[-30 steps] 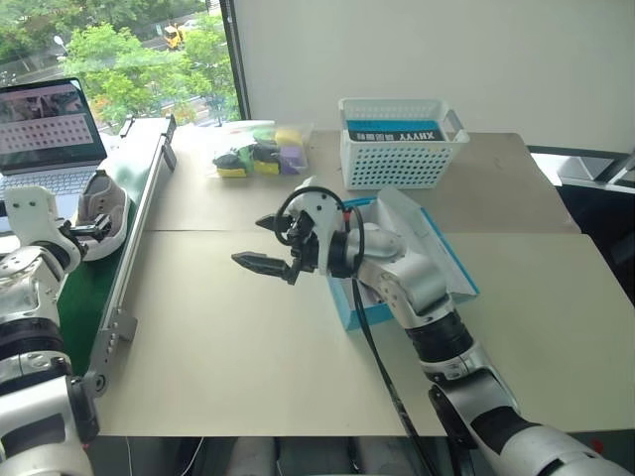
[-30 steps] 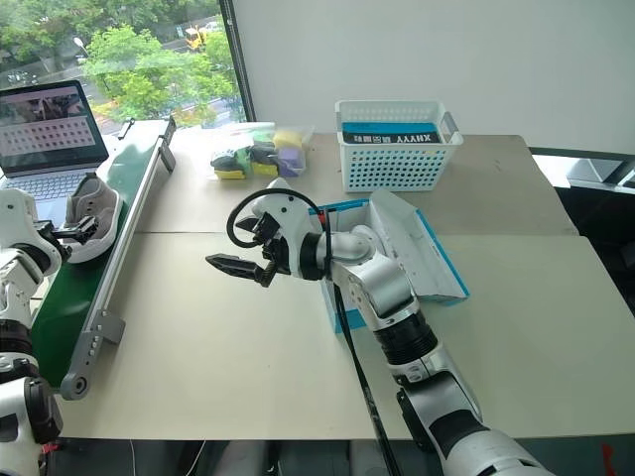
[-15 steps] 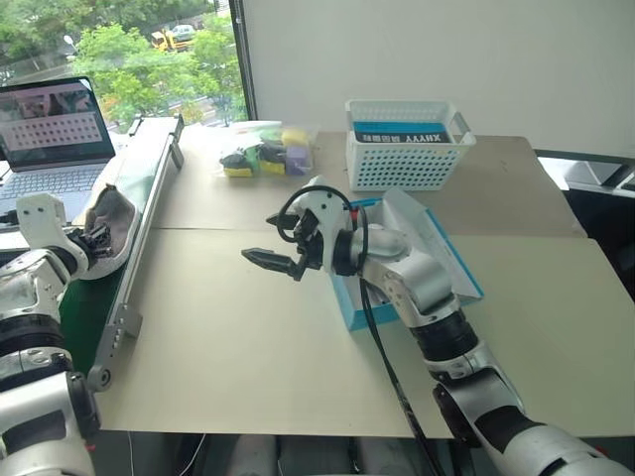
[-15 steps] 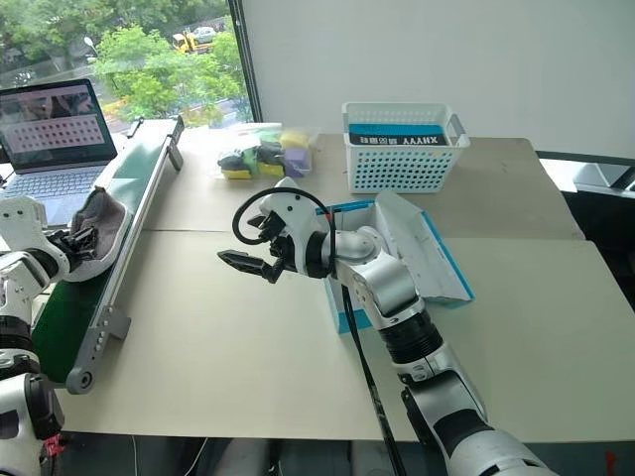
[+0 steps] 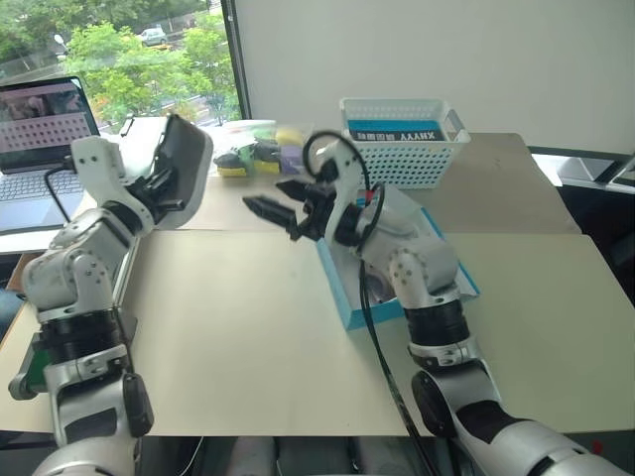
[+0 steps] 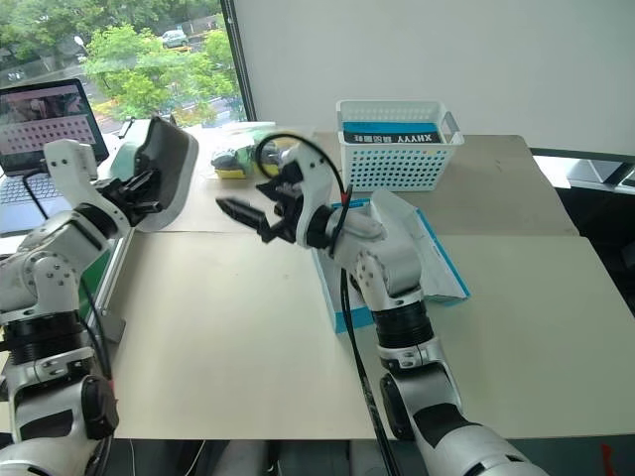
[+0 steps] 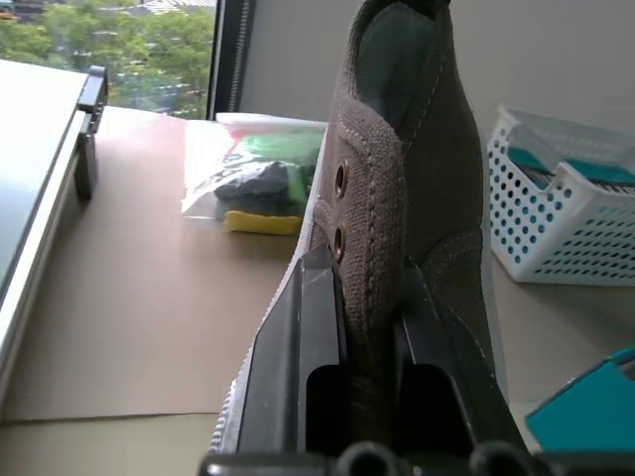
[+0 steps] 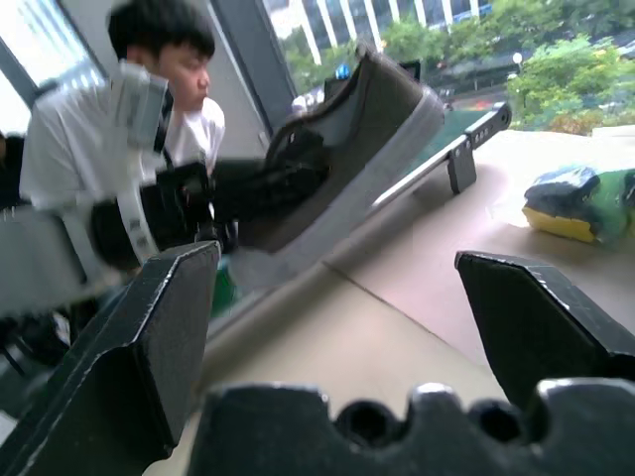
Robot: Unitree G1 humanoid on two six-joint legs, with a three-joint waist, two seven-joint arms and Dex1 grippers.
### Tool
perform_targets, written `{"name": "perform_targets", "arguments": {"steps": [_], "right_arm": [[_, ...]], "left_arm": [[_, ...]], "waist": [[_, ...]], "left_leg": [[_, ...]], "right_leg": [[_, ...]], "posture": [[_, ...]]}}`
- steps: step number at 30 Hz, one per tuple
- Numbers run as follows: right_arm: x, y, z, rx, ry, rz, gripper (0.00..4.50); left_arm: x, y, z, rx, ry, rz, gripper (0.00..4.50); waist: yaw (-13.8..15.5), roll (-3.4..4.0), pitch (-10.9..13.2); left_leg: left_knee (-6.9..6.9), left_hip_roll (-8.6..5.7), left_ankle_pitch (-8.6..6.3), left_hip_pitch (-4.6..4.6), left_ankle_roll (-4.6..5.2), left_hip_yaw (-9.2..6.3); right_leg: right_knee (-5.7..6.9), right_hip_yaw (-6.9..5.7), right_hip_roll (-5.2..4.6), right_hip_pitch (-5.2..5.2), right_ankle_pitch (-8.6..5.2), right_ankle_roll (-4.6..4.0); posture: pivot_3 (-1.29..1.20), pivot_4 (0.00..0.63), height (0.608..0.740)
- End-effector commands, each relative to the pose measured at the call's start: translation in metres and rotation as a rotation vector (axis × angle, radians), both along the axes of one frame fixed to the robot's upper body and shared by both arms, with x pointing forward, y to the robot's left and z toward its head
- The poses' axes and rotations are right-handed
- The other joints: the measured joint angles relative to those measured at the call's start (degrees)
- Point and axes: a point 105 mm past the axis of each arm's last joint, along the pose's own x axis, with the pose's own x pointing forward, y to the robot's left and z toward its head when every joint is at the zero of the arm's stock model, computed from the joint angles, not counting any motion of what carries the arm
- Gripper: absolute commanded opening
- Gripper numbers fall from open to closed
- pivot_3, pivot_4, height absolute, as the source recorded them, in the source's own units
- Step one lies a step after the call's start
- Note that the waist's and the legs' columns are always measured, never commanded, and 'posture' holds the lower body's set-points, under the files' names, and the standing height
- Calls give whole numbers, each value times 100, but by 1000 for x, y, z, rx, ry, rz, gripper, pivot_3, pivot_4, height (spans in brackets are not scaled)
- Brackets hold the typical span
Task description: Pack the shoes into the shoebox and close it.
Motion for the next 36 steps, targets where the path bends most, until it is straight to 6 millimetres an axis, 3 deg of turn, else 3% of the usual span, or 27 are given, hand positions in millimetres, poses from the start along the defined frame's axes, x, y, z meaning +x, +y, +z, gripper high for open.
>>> {"name": "perform_targets", "arguments": {"steps": [1, 4, 8, 17, 23, 28, 34, 36], "right_arm": [[9, -16, 25, 242, 88, -65, 4500], [11, -20, 28, 387, 177, -68, 4500], [16, -25, 21, 415, 237, -98, 4500], [18, -25, 15, 397, 263, -112, 4500], [19, -25, 10, 376, 270, -125, 4500], [18, -24, 9, 365, 262, -120, 3191], [19, -26, 11, 366, 249, -128, 1001], [19, -26, 11, 363, 247, -131, 498]], "left_arm": [[-7, -32, 31, -7, -100, -68, 17], [-8, -67, 18, -31, -71, -135, 17], [-13, -101, 15, -78, -62, -204, 17], [-20, -134, 15, -110, -59, -269, 17], [-22, -144, 18, -129, -61, -299, 17], [-23, -152, 17, -131, -56, -320, 0], [-26, -152, 19, -142, -58, -342, 0], [-28, -153, 20, -139, -60, -355, 0]], "waist": [[18, 0, 0], [3, 0, 0], [-14, 0, 0], [-129, 1, 1], [-124, 1, 1], [-116, 1, 1], [-113, 1, 1], [-113, 1, 1]], "left_leg": [[0, -2, 0, -3, 0, -2], [-1, -6, 0, -6, 1, 5], [-4, -4, -1, -8, 2, 8], [-3, -4, 0, -5, 2, 15], [-3, -4, 0, -7, 2, 15], [-3, -5, 0, -6, 2, 15], [-3, -4, 0, -7, 2, 15], [-3, -4, 0, -7, 2, 15]], "right_leg": [[0, -2, -2, 1, 0, 0], [-1, 1, -7, 2, 0, 0], [-5, 2, -5, 2, 0, 0], [-17, 11, -1, 1, 0, 0], [-19, 10, -1, 1, 0, 1], [-23, 10, 0, 1, 0, 1], [-23, 10, 0, 1, 0, 1], [-23, 10, 0, 1, 0, 1]], "posture": [[0, 150, 740], [0, 150, 740], [0, 150, 740], [0, 150, 740], [0, 150, 740], [0, 150, 740], [0, 150, 740], [0, 150, 740]]}}
